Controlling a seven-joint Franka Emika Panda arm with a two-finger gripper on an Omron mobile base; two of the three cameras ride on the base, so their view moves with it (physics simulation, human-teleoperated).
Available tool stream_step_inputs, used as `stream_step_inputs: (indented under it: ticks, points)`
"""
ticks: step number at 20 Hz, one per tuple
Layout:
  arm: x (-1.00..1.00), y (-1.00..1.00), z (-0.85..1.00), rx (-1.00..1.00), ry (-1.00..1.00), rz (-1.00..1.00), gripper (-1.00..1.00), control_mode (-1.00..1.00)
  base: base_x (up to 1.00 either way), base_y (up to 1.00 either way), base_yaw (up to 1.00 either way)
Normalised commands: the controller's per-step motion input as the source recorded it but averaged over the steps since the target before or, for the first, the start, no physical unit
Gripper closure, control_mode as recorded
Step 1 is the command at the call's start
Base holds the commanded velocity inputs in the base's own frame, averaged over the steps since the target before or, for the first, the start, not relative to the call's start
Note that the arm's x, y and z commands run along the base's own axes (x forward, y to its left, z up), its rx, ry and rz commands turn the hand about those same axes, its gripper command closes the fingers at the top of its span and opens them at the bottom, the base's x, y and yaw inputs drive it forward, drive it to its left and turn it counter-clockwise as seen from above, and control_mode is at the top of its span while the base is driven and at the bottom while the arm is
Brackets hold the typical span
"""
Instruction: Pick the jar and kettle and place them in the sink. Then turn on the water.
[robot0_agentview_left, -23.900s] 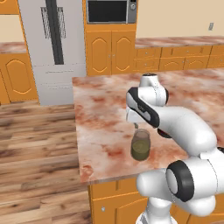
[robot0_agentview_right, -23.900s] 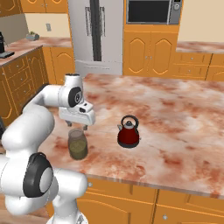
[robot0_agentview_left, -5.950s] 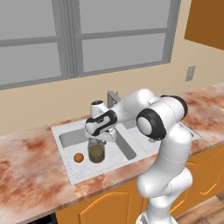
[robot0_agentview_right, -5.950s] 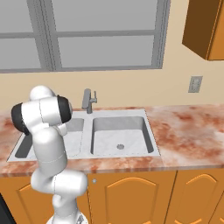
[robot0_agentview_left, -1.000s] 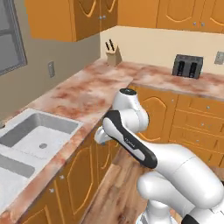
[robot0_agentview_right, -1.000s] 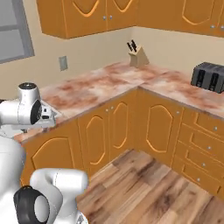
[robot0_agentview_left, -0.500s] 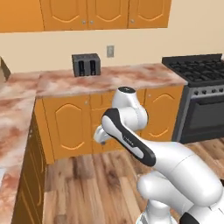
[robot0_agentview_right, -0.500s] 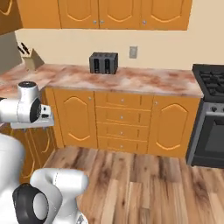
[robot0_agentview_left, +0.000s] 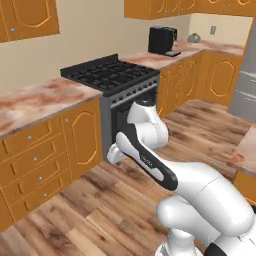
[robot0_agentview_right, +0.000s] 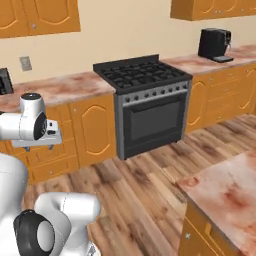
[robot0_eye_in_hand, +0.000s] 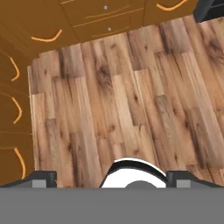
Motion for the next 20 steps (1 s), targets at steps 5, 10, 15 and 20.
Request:
stream_step_inputs:
  ticks: [5, 10, 15, 20]
  points:
    - [0.0, 0.0, 0.0, 0.0, 0.0, 0.0, -1.0, 1.0, 0.0, -0.03, -0.94]
    - [0.0, 0.0, 0.0, 0.0, 0.0, 0.0, -1.0, 1.0, 0.0, -0.11, -0.91]
    - [0.0, 0.0, 0.0, 0.0, 0.0, 0.0, -1.0, 1.0, 0.0, -0.19, -0.89]
    - [0.0, 0.0, 0.0, 0.0, 0.0, 0.0, -1.0, 1.0, -0.02, -0.58, -0.75]
